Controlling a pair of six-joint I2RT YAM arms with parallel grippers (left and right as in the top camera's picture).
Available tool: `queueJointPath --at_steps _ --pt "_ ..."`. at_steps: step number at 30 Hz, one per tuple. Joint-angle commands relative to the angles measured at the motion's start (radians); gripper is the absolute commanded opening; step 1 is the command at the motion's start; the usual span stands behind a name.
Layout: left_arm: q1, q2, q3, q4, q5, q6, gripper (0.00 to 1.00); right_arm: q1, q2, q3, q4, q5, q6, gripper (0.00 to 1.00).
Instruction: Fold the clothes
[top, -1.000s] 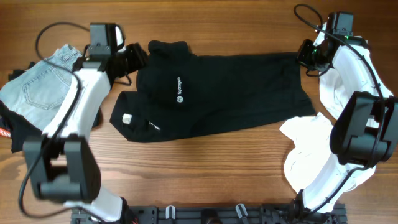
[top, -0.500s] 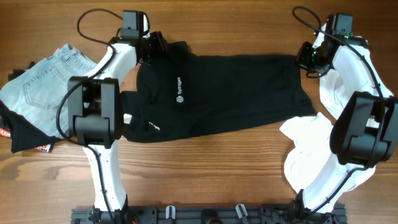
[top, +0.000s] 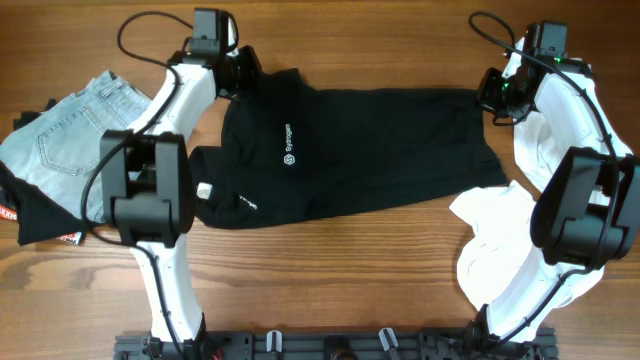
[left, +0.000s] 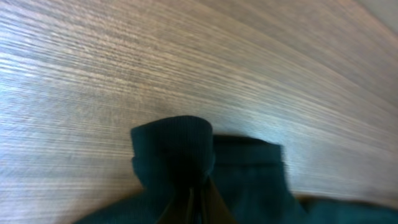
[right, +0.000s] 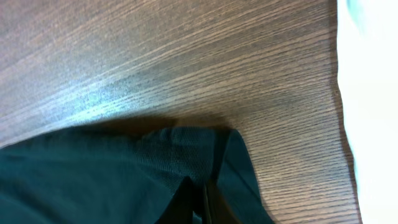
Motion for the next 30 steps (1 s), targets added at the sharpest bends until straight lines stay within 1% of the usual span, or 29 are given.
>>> queueJointPath --at_steps 1,3,7,9,12,15,22,25,29,30 --pt "0.005 -0.13 0.024 -0.093 0.0 0.11 0.04 -0.001 -0.014 0.062 -0.045 0.017 -0.055 0.05" --pt "0.011 -0.18 0.024 -0.188 -0.024 0.126 0.04 -0.001 -0.035 0.098 -0.079 0.017 -0.055 0.05" --pt "0.043 -0.27 0.024 -0.459 -0.029 0.126 0.04 -0.001 -0.074 0.111 -0.137 0.021 -0.064 0.06" --pt "0.059 -0.315 0.024 -0.594 -0.029 0.126 0.04 0.0 -0.073 0.111 -0.193 0.027 -0.09 0.07" --pt "0.062 -0.356 0.024 -0.764 -0.034 0.126 0.04 0.0 -0.073 0.11 -0.292 0.158 -0.087 0.07" --pt "0.061 -0.359 0.023 -0.917 -0.033 0.126 0.04 -0.001 -0.073 0.104 -0.36 0.309 -0.086 0.07" --pt "0.053 -0.359 0.019 -1.121 -0.052 0.126 0.04 0.0 -0.071 0.054 -0.4 0.344 -0.089 0.08" --pt "0.029 -0.359 -0.004 -1.133 -0.052 0.126 0.04 0.0 -0.071 0.049 -0.409 0.348 -0.089 0.08" --pt "-0.047 -0.359 -0.112 -1.139 -0.054 0.122 0.04 -0.001 -0.071 0.049 -0.428 0.348 -0.09 0.08" --pt "-0.058 -0.359 -0.146 -1.138 -0.073 0.121 0.04 0.0 -0.071 0.049 -0.433 0.348 -0.094 0.08"
